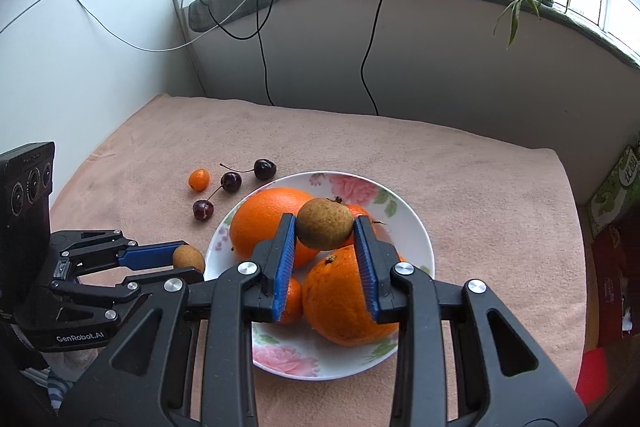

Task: Organize fruits
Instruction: 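Lower the longan into the plate and open the right gripper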

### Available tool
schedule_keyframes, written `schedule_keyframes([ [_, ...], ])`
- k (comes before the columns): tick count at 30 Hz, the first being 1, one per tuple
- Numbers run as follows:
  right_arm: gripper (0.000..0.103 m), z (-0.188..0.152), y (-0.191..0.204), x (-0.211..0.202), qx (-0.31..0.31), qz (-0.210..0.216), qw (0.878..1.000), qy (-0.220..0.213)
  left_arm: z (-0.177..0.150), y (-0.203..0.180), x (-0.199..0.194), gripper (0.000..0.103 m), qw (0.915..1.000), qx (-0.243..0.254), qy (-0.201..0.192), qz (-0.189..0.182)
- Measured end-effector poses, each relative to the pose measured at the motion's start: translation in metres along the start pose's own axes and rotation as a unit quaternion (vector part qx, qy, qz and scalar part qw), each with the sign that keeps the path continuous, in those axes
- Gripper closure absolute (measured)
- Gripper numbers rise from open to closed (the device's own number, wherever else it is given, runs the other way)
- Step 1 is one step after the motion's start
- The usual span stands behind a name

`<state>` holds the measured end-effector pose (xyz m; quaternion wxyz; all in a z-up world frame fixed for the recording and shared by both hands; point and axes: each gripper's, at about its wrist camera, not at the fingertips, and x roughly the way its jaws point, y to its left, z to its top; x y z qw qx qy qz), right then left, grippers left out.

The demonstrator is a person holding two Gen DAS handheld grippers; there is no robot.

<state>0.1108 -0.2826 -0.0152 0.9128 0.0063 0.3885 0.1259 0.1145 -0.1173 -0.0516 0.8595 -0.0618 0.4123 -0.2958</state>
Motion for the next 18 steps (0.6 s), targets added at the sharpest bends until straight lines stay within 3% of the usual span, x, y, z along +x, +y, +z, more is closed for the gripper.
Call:
schedule_keyframes([
  [18, 0.072, 0.001, -0.026, 0.015, 0.011, -0.026, 0.999, 0.015, 0.004, -0.02, 0.015, 0.076, 0.9998, 0.017, 0.011, -0.005],
])
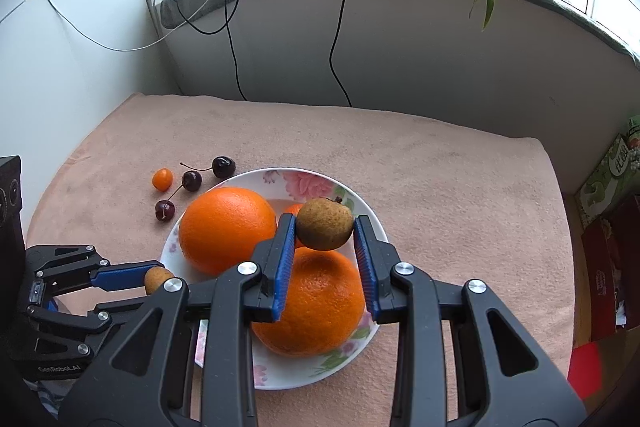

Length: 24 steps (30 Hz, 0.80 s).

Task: Organize fruits
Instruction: 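Lower the longan into the plate and open the right gripper, then withdraw the right tool from the plate toward the cherries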

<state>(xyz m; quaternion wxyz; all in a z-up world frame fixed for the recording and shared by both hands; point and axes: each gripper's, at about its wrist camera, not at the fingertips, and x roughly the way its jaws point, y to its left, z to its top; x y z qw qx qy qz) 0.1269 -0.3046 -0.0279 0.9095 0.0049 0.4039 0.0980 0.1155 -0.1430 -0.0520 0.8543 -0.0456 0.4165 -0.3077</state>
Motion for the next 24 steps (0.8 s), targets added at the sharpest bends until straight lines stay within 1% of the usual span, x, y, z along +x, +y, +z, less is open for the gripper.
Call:
schedule_keyframes([
  [8, 0.072, -0.001, 0.001, 0.001, -0.003, -0.003, 1.0, 0.005, 0.001, -0.003, 0.003, 0.076, 1.0, 0.003, 0.001, -0.003],
  [9, 0.07, -0.001, 0.001, 0.001, -0.003, -0.005, 1.0, 0.005, 0.001, -0.002, 0.003, 0.076, 1.0, 0.003, 0.0, -0.002],
  [10, 0.06, -0.001, 0.001, 0.001, -0.003, -0.006, 1.0, 0.004, 0.002, -0.002, 0.003, 0.076, 1.0, 0.002, 0.0, -0.003],
  [11, 0.054, -0.001, 0.0, 0.0, -0.001, -0.006, 1.0, 0.001, 0.001, -0.002, 0.002, 0.076, 1.0, 0.002, 0.0, -0.004],
  [12, 0.045, 0.0, 0.0, 0.0, 0.0, -0.005, 1.0, -0.001, 0.001, -0.002, 0.002, 0.071, 1.0, 0.002, -0.001, -0.005],
  [13, 0.043, 0.0, 0.0, -0.001, 0.001, -0.004, 1.0, -0.003, 0.001, -0.002, 0.001, 0.062, 1.0, 0.002, -0.003, -0.004],
  [17, 0.043, 0.0, -0.001, -0.003, 0.007, -0.003, 1.0, -0.005, 0.0, -0.002, -0.003, 0.049, 0.9999, 0.007, -0.012, -0.004],
  [18, 0.042, 0.0, -0.002, -0.004, 0.01, -0.001, 1.0, -0.006, -0.001, -0.003, -0.004, 0.043, 0.9998, 0.01, -0.015, -0.002],
  [19, 0.04, 0.0, -0.003, -0.005, 0.014, 0.0, 1.0, -0.007, 0.0, -0.003, -0.005, 0.041, 0.9997, 0.014, -0.018, 0.002],
  [24, 0.039, 0.0, -0.004, -0.009, 0.017, -0.002, 1.0, -0.011, -0.003, 0.001, -0.007, 0.041, 0.9995, 0.019, -0.021, 0.016],
])
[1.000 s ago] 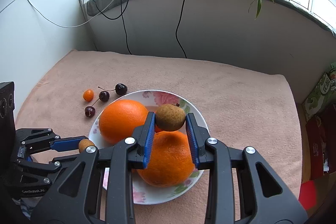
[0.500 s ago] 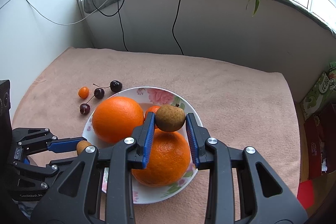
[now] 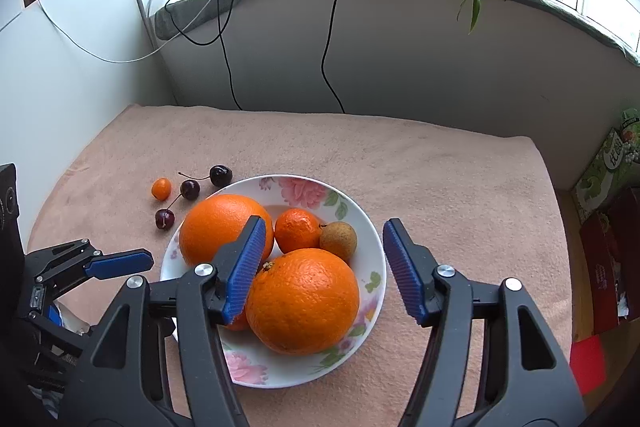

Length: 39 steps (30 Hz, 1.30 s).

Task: Organize fruits
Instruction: 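Withdraw the right tool from the plate toward the cherries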

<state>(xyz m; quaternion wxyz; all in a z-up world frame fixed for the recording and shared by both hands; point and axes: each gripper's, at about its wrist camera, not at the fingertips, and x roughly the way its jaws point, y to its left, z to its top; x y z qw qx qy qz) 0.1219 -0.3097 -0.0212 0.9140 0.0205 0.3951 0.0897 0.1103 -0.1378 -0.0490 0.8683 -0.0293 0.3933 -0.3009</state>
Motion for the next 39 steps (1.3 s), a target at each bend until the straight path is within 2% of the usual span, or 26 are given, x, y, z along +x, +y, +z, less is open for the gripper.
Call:
schedule_keyframes([
  [12, 0.039, 0.006, 0.012, -0.001, -0.02, 0.009, 1.0, 0.001, -0.004, 0.03, -0.022, 0.041, 0.9985, -0.004, -0.013, 0.053],
  [20, 0.039, 0.017, 0.016, 0.0, -0.021, 0.025, 0.999, -0.003, -0.009, 0.067, -0.042, 0.041, 0.9946, -0.029, -0.016, 0.098],
  [28, 0.039, 0.03, 0.034, 0.004, -0.047, 0.041, 0.998, -0.001, -0.018, 0.097, -0.046, 0.041, 0.9923, -0.064, -0.008, 0.105],
  [33, 0.039, 0.04, 0.046, 0.016, -0.059, 0.048, 0.997, 0.015, -0.017, 0.11, -0.045, 0.041, 0.9923, -0.078, -0.011, 0.095],
  [39, 0.039, 0.051, 0.062, 0.034, -0.077, 0.067, 0.994, 0.038, -0.01, 0.123, -0.038, 0.056, 0.9921, -0.083, -0.011, 0.094],
])
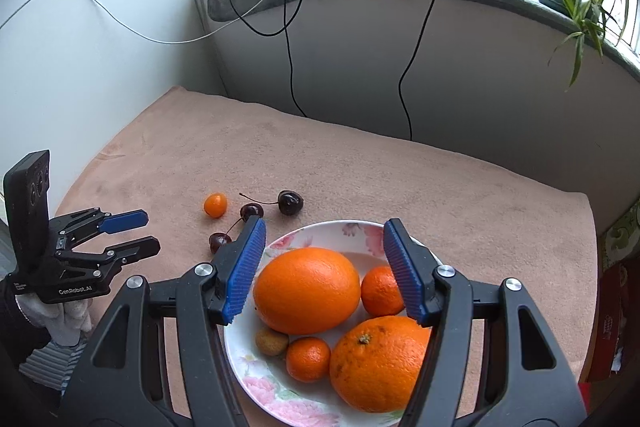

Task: Organize fruits
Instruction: 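Withdraw the right tool from the plate toward the cherries, then move the right gripper to a dark red cherry and close on it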

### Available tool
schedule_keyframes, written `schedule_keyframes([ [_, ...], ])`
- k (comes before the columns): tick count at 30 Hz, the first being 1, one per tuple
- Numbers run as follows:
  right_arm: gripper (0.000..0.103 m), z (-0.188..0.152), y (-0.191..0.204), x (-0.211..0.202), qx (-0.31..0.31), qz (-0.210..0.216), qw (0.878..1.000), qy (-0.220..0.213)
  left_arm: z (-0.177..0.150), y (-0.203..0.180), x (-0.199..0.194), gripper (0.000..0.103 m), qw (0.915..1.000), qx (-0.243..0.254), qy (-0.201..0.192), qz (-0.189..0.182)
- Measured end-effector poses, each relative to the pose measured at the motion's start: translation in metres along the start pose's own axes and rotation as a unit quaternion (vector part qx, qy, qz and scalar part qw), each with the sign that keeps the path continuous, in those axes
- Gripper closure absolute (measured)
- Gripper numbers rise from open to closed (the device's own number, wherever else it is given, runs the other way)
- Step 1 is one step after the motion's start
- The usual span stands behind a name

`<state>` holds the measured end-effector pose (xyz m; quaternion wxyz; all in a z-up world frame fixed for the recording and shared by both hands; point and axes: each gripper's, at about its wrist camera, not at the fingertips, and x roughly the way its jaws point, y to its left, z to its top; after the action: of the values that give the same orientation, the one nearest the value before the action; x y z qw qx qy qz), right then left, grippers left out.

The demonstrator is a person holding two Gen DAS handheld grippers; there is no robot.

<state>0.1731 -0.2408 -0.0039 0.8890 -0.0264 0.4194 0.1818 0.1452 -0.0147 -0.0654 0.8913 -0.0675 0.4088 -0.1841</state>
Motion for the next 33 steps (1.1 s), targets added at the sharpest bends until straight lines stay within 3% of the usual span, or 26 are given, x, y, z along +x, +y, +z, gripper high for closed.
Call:
schedule_keyframes([
  [5, 0.039, 0.012, 0.008, 0.024, -0.011, 0.006, 1.0, 0.024, 0.006, 0.005, 0.01, 0.063, 1.0, -0.005, 0.002, -0.006],
  [8, 0.052, 0.018, 0.012, 0.039, -0.015, 0.018, 0.999, 0.044, 0.009, 0.006, 0.018, 0.067, 0.9999, -0.003, 0.006, -0.01],
  [16, 0.061, 0.03, 0.026, 0.079, -0.048, 0.018, 0.994, 0.101, 0.018, 0.005, 0.035, 0.069, 0.9997, 0.0, 0.016, -0.016],
  [33, 0.067, 0.044, 0.021, 0.127, -0.028, 0.05, 0.981, 0.185, 0.027, 0.006, 0.061, 0.073, 0.9993, 0.005, 0.033, -0.015],
])
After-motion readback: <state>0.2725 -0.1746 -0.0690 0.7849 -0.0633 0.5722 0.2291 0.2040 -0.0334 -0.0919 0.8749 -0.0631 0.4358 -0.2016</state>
